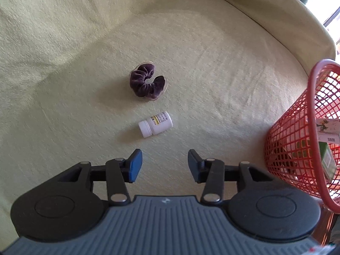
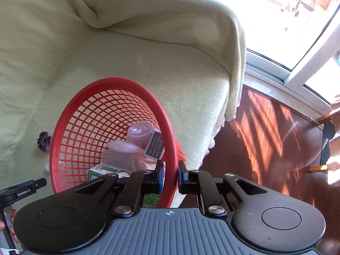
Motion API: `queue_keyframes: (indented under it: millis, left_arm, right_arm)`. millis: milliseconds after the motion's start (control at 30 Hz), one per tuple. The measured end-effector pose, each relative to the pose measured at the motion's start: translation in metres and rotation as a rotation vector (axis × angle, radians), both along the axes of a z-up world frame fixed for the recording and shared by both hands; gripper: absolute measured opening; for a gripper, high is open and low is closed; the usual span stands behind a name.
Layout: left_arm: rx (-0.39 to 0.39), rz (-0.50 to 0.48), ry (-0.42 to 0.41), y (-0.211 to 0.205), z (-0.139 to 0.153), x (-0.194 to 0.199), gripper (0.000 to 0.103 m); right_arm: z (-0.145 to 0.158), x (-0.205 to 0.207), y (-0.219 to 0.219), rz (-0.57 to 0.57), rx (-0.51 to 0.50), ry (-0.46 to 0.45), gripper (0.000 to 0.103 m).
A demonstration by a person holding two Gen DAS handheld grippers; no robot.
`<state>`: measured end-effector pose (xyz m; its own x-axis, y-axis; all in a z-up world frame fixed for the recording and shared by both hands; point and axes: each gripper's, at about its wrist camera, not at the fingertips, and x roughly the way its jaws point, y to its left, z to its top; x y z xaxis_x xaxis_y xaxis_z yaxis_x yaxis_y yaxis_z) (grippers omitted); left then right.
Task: Organize objects
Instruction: 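Reach the left gripper to the white pill bottle and grasp it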
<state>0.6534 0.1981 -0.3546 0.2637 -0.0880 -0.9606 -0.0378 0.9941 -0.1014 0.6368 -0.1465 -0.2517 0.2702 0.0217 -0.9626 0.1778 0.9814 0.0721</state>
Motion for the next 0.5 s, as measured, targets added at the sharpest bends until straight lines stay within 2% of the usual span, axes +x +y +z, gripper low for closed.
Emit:
queue_keyframes:
  millis: [267,500]
  left_arm:
    - [-0.004,0.05,-0.004,0.0,-0.019,0.015,0.043]
    - [0.015,0.116,0.008,-0.001,-0.039,0.037,0.047]
  right_arm:
    - [0.006,-0.011,-0.026,-0.048,-0.035,0.021,0.009]
    - [0.006,-0.011,-0.036,-0.07,-0.014,0.034,0.007]
